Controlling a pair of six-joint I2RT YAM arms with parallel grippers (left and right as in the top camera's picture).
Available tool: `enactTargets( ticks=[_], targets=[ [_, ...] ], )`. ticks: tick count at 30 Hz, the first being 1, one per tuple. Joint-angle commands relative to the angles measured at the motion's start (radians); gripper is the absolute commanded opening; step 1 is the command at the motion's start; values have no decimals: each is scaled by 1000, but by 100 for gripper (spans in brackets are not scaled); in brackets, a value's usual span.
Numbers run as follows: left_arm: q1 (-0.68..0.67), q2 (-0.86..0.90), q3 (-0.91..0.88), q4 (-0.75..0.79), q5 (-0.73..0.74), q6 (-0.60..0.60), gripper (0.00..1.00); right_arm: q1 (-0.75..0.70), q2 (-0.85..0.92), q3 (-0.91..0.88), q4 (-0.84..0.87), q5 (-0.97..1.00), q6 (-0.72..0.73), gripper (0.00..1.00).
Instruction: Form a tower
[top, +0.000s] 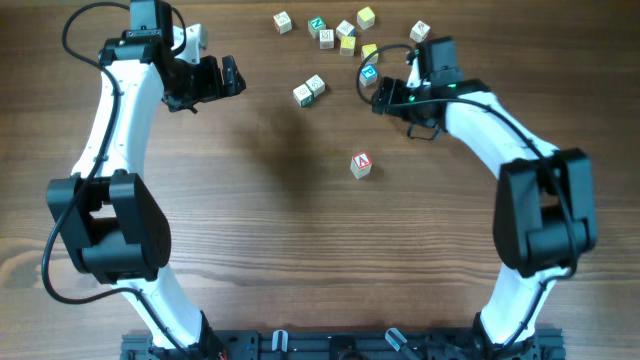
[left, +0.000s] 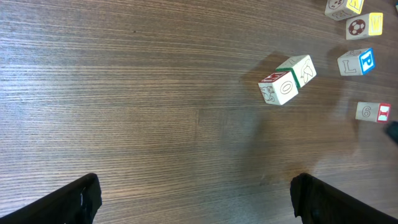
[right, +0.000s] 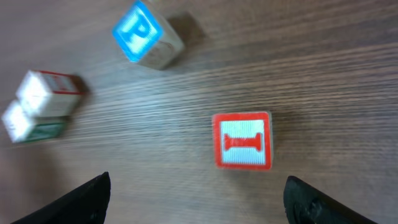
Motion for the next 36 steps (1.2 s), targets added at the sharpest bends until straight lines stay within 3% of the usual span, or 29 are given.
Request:
enactTargets(
  ticks=[1,4,9,16,22,28,31,36],
  targets=[
    [-2,7,-1,2,1,20,100,18,20,20,77,179,-21,88],
    [-2,7,-1,2,1,20,100,18,52,20,124,285,-34,85],
    [-2,7,-1,1,1,20,100,18,106,19,136,248,-82,74],
    [-2,7,-1,1,1,20,100,18,113,20,150,240,-84,44],
    [-2,7,-1,1,1,20,100,18,38,20,115,240,-71,32],
    [-2,7,-1,1,1,19,100,18,-130,19,-41,169,-75,28],
    [-2,7,-1,1,1,20,100,26,-318,19,-260,-62,-217,28],
    [-2,7,-1,1,1,20,100,150,-399,19,-478,-83,-345,29]
  ],
)
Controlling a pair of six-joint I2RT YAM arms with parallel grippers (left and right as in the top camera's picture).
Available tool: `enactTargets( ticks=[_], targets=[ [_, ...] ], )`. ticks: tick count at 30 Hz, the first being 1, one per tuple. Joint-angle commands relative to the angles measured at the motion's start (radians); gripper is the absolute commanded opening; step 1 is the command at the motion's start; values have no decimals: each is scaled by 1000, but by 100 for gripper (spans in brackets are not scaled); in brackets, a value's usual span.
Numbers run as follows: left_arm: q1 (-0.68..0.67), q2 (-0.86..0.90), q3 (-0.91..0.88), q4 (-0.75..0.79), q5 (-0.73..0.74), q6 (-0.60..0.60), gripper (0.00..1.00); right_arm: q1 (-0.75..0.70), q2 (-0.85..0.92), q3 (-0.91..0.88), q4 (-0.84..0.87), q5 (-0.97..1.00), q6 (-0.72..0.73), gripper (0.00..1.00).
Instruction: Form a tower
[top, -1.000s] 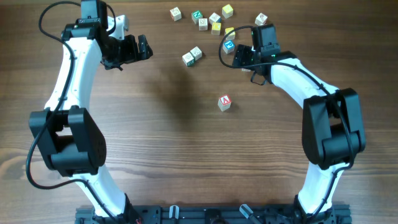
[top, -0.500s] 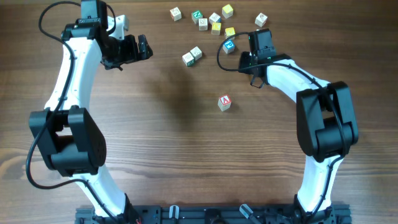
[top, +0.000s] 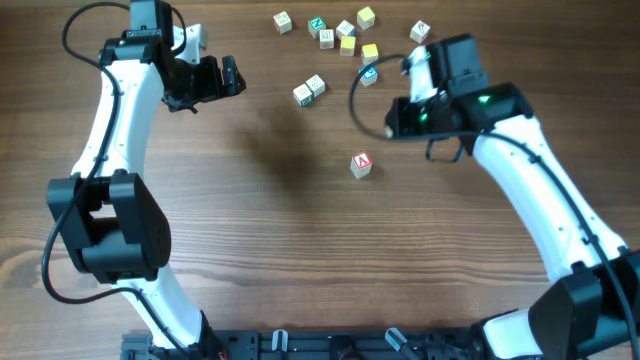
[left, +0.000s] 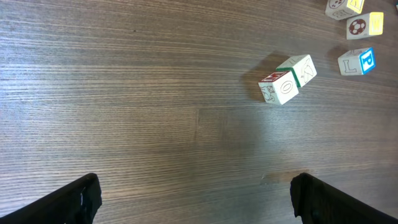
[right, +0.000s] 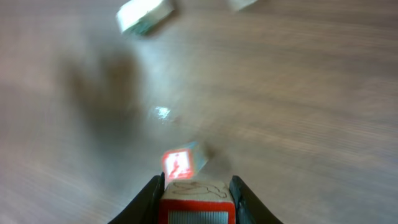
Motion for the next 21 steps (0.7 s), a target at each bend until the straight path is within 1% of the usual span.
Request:
enactTargets(
  ticks=[1,3,5,6,7,9,13,15,21],
  targets=[
    [-2,7,-1,1,1,20,100,116,7,8,-31,15,-89,29],
    [-2,7,-1,1,1,19,100,160,14,4,-41,115,-77,29],
    [-2,7,-1,1,1,19,100,186,20,-16,-42,155,-78,29],
    [-2,7,-1,1,1,20,100,196,20,-50,-21,208,-78,29],
    [-2,7,-1,1,1,20,100,197,20,-74,3,217,-78,29],
    [-2,7,-1,1,1,19,100,197,34,-142,98,212,-79,31],
    [-2,7,-1,2,1,20,100,197,118,-145,156,206,-90,31],
    [-2,7,-1,1,1,20,100,197,155,-145,164,156,-156,31],
    [-2,7,-1,2,1,20,100,197,169,-145,191,142,-162,31]
  ],
)
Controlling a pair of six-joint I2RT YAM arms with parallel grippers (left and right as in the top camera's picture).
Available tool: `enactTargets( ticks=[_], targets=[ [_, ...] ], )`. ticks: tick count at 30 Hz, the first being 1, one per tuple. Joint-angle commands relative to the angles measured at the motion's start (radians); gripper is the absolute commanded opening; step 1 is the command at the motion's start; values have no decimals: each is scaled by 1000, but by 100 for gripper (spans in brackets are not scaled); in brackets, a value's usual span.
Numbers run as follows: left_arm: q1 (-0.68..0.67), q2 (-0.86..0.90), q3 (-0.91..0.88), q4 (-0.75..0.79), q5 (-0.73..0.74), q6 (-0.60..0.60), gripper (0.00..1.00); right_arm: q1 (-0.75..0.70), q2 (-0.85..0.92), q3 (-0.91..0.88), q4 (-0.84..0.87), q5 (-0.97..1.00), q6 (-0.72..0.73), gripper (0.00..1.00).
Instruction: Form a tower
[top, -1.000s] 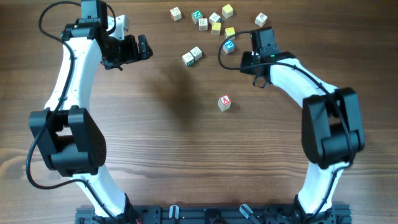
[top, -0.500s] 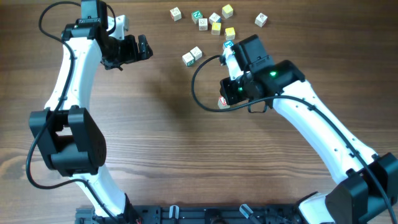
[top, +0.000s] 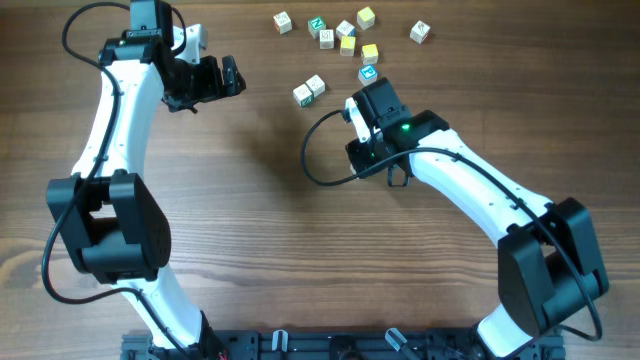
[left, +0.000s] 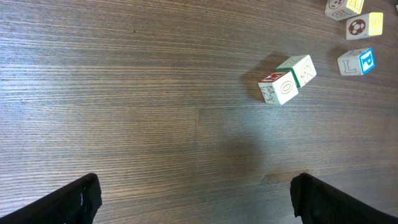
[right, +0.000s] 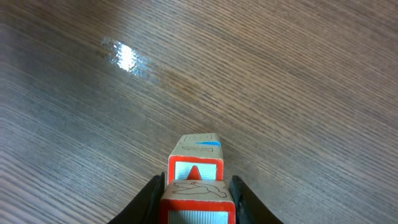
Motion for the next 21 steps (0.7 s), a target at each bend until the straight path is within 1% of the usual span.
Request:
enactTargets(
  ticks=[1,17,19,21],
  targets=[
    [-2,7,-1,1,1,20,100,3,13,-6,19,-29,-27,30],
    [-2,7,-1,1,1,20,100,3,13,-6,50,-32,-44,30],
    [-2,7,-1,1,1,20,100,3,14,-6,51,-31,-44,37],
    [-2,7,-1,1,1,20,100,3,14,-6,53,-31,-44,37]
  ],
)
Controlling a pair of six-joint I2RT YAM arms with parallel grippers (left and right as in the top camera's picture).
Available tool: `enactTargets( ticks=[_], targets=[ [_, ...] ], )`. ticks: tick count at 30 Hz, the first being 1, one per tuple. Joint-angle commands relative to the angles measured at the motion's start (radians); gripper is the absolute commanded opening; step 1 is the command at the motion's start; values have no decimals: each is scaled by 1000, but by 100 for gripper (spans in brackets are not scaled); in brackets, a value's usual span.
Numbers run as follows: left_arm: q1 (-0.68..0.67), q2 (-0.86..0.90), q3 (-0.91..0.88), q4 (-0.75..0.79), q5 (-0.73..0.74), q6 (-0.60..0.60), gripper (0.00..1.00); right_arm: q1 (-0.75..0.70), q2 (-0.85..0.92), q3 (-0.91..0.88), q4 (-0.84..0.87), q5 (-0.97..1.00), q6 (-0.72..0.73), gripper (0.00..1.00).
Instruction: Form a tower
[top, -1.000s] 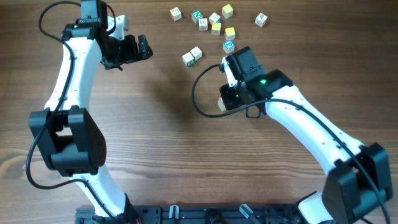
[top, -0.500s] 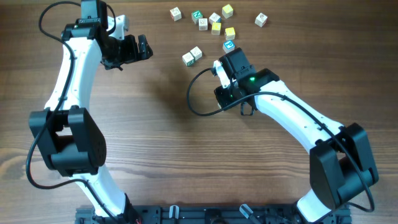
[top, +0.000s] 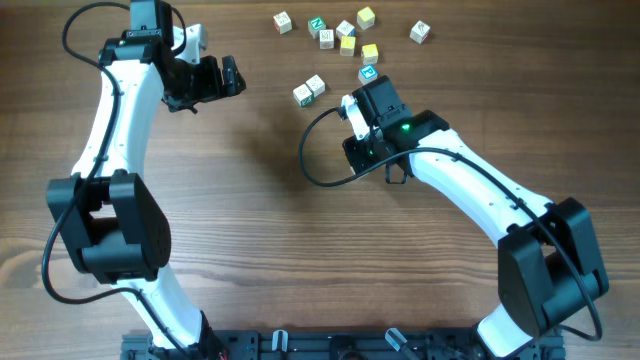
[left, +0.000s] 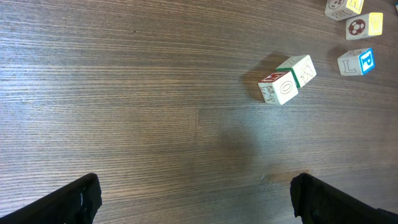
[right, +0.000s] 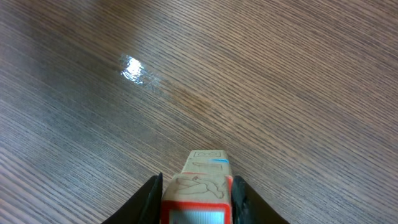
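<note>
My right gripper (right: 196, 205) is shut on a red-bordered letter block (right: 196, 194). Just beyond and below it in the right wrist view shows the top of a second block (right: 208, 163) standing on the table; whether the two touch I cannot tell. Overhead, the right gripper (top: 362, 150) covers both blocks near the table's middle. My left gripper (top: 215, 78) hangs open at the upper left with nothing between its fingers, and its fingertips (left: 78, 198) frame bare wood.
Two white blocks (top: 309, 90) lie touching each other, also the white pair (left: 286, 79) in the left wrist view. A blue P block (top: 368, 73) sits behind the right wrist. Several loose blocks (top: 345, 30) are scattered along the far edge.
The right gripper has shifted slightly up and left overhead. The held block now hides the lower block's red A face; only that block's top shows. The left arm has not moved.
My right gripper was open over a red I block beside the blue P block. Then it was shut on that block and near the lone A block mid-table. After that it hung right over the A block, and now sits closer above it.
</note>
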Motion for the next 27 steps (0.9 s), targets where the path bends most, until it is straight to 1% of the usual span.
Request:
enactTargets(
  ticks=[1,3,6,7,9,12,13,15,18,20,23,24,25,26,27],
  targets=[
    [-2,7,-1,1,1,19,100,3,14,-6,5,-5,-13,38],
    [-2,7,-1,1,1,19,100,3,19,-6,6,-5,-13,39],
    [-2,7,-1,1,1,20,100,3,27,-6,6,-5,-12,47],
    [-2,7,-1,1,1,20,100,3,27,-6,11,-5,-13,52],
    [-2,7,-1,1,1,19,100,3,25,8,4,-5,-12,71],
    [-2,7,-1,1,1,20,100,3,24,134,-102,-5,-9,94],
    [-2,7,-1,1,1,20,100,3,24,187,-149,-7,-3,100],
    [-2,7,-1,1,1,20,100,3,24,261,-228,-13,-16,100],
    [-2,7,-1,1,1,20,100,3,25,276,-258,-13,-16,100],
    [-2,7,-1,1,1,20,100,3,25,309,-354,-14,-13,100],
    [-2,7,-1,1,1,20,100,2,26,471,-456,-14,-9,100],
    [-2,7,-1,1,1,19,100,2,26,525,-469,-24,-6,100],
    [-2,7,-1,1,1,20,100,-5,27,595,-421,-24,18,100],
    [-2,7,-1,1,1,19,100,-8,27,596,-399,-24,23,100],
    [-2,7,-1,1,1,20,100,-27,38,595,-356,-10,73,100]
  ],
)
